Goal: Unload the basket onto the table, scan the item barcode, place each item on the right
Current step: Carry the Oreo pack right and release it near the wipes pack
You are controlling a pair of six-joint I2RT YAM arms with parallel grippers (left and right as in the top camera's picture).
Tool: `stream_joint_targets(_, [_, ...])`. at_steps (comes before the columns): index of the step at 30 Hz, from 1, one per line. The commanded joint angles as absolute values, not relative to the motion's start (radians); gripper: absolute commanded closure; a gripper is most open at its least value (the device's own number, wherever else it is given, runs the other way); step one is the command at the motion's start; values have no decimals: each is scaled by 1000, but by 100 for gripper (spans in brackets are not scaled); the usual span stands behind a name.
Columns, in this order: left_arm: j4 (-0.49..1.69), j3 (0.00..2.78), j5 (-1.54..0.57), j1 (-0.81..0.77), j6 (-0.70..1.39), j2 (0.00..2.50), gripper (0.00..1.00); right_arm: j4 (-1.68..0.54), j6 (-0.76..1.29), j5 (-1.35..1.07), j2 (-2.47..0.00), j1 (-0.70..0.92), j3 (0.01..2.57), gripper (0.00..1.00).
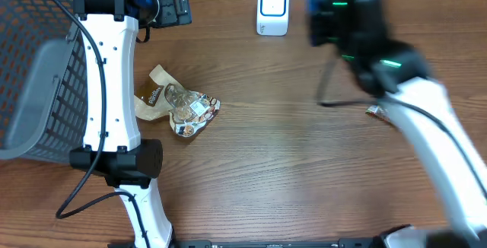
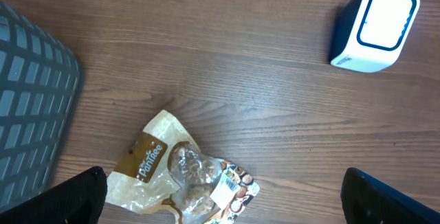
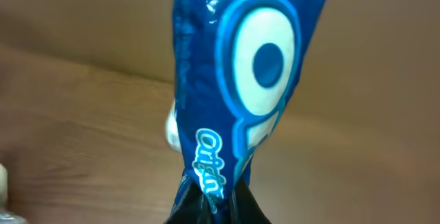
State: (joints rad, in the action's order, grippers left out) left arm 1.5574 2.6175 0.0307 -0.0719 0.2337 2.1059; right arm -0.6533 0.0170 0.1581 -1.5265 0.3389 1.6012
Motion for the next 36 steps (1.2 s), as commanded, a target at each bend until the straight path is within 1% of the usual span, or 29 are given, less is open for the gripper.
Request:
stream_joint_targets(1, [1559, 2628, 33, -72, 233, 2106, 0, -801, 408, 186, -1449, 204, 1610, 96])
stream_joint_targets(4, [1559, 2628, 33, -72, 233, 2106, 0, -975, 587, 185, -1436, 56, 1608, 96])
stream_joint_targets(7, [1558, 2628, 33, -72, 233, 2106, 0, -1042, 645, 150, -1461, -65, 1576, 96])
stream_joint_targets(13, [1559, 2628, 33, -72, 233, 2106, 0, -982, 643, 22, -1561, -211, 1463, 96])
stream_joint_targets(17, [1559, 2628, 33, -72, 233, 2106, 0, -939, 640, -58, -1639, -260, 1407, 96])
stream_joint_targets(20, [1559, 2628, 33, -72, 233, 2106, 0, -941, 634, -62, -1690, -276, 1406, 87])
stream_joint_targets(23, [1559, 2628, 33, -72, 233, 2106, 0, -937, 628, -62, -1712, -292, 1406, 75])
stream_joint_targets(24, [1559, 2628, 33, -72, 233, 2106, 0, -934, 628, -62, -1712, -298, 1406, 67])
stream_joint_targets(27, [1558, 2628, 33, -72, 233, 2106, 0, -912, 614, -92, -1711, -318, 1408, 49])
stream_joint_targets(32, [1559, 2628, 33, -72, 233, 2106, 0, -867, 494, -270, -1710, -327, 1414, 47])
stream_joint_targets(36, [1559, 2628, 33, -72, 233, 2106, 0, -841, 403, -388, -1710, -290, 1435, 47])
